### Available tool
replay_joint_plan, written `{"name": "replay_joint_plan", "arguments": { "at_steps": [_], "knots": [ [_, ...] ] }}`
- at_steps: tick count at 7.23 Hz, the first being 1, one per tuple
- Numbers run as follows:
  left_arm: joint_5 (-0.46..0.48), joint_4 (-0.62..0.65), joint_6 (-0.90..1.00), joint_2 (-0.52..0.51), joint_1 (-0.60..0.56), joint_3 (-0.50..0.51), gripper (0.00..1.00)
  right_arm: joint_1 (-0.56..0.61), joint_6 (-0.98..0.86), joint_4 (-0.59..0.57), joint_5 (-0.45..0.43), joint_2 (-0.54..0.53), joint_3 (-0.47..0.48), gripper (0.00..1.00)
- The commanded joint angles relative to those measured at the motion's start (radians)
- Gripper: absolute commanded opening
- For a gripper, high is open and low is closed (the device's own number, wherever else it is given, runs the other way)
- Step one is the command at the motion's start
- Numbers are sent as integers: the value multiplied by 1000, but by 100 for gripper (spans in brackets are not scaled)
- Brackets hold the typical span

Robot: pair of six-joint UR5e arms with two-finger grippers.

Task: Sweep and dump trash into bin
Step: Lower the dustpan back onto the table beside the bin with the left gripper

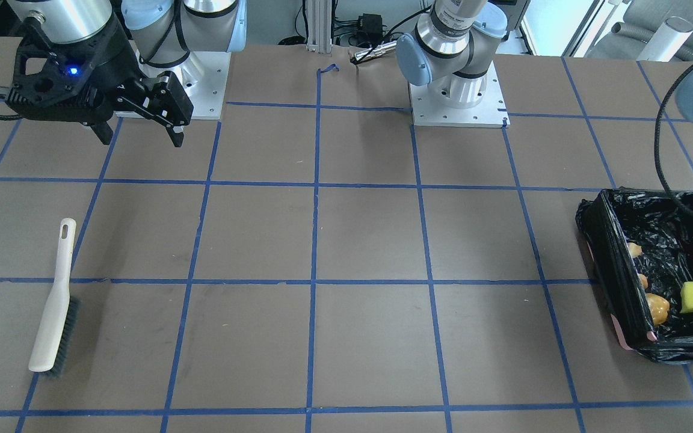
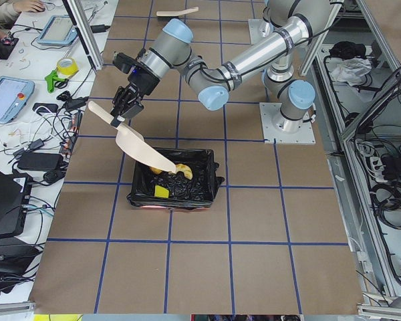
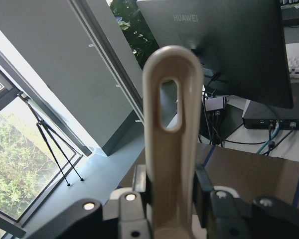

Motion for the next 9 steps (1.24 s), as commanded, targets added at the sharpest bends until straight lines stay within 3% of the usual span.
{"name": "replay_joint_plan", "arguments": {
  "at_steps": [1,4,5,6,8,9],
  "knots": [
    [138,-177,-225,33,-113,13,0,0,1,-1,2,-1,1,100],
    [209,-514,-679,71,-220,8,0,0,-1,-7,2,-1,2,100],
    [203,-552,-809,61,-242,4,0,0,-3,-7,2,-1,1,100],
    [139,-583,-915,48,-253,-3,0,0,-3,-7,2,-1,2,100],
    [-51,-768,-1220,33,-256,-9,0,0,-4,-7,2,-1,2,100],
    [-58,-778,-1261,3,-257,-12,0,0,-9,-6,-1,-1,2,100]
  ]
}}
